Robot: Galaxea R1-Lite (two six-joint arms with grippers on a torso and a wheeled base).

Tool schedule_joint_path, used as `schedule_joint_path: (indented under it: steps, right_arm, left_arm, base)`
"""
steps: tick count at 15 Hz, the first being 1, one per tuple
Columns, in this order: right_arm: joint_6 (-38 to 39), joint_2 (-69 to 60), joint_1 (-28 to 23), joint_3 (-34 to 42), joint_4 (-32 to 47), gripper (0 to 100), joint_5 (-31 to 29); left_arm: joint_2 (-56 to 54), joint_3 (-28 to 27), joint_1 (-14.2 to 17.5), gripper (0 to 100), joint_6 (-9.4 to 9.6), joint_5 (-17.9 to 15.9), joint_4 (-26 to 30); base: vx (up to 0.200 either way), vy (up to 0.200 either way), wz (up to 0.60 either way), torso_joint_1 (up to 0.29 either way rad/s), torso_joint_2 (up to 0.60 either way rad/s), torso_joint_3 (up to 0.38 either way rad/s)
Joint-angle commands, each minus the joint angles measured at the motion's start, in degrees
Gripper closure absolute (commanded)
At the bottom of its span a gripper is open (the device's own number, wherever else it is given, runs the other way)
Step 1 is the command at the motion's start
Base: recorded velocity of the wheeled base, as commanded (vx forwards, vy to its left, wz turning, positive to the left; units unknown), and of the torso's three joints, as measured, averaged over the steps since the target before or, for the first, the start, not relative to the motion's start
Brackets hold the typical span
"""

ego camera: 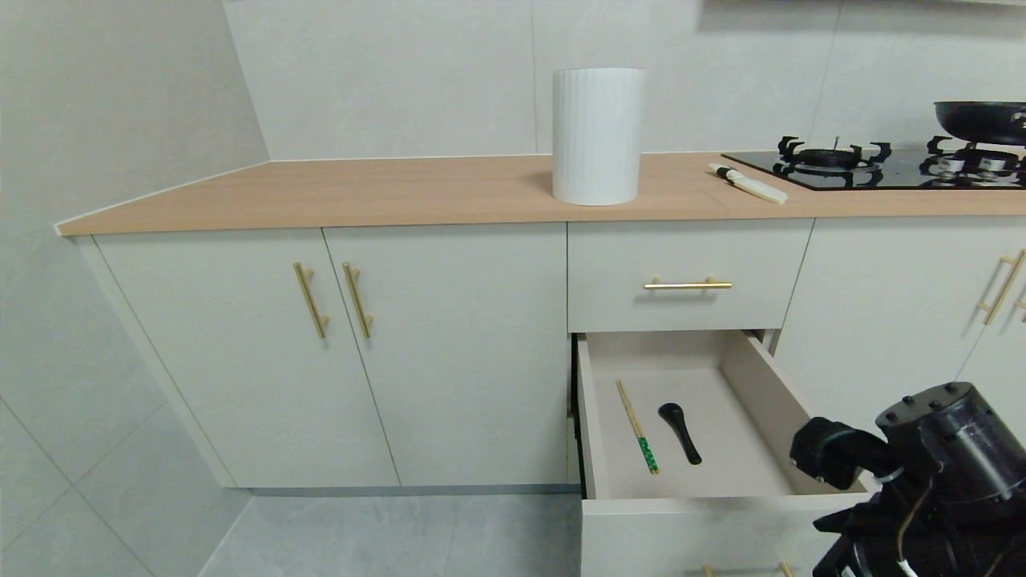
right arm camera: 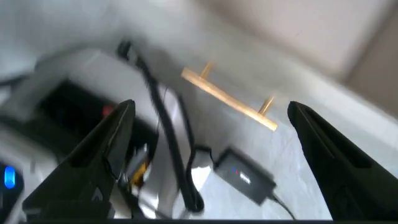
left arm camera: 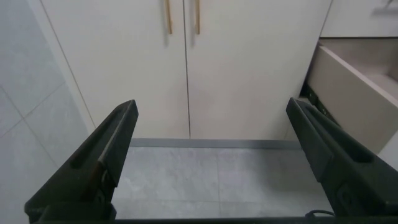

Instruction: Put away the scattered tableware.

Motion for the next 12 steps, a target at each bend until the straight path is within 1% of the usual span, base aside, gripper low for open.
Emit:
schedule_joint_path:
  steps: [1,3,8,12]
  right_arm:
    - [-1.2,0.3,1.4,0.6,1.8,0,0.5]
    - [-2.3,2.7,2.4,0.6,3.6,0,0.5]
    - [-1.1,11.8,2.0,-0.9,3.0,0,-0.4]
    - [9.0,18.0,1.3,-6.0,3.1,0,-7.2]
  left_arm:
    - [0.0,0.0,0.1,0,-0.02,0.0,0.0]
    - [0.0,0.0,0.1,0,-0.02,0.0,0.0]
    - [0.0,0.0,0.0,0,-0.02,0.0,0.0]
    - [0.0,0.0,0.0,0,-0.02,0.0,0.0]
  base:
    - [0.000,0.000,0.00,0.000,0.00,0.000]
    - [0.000,0.000,0.00,0.000,0.00,0.000]
    - [0.000,0.000,0.00,0.000,0.00,0.000]
    - [0.000,0.000,0.00,0.000,0.00,0.000]
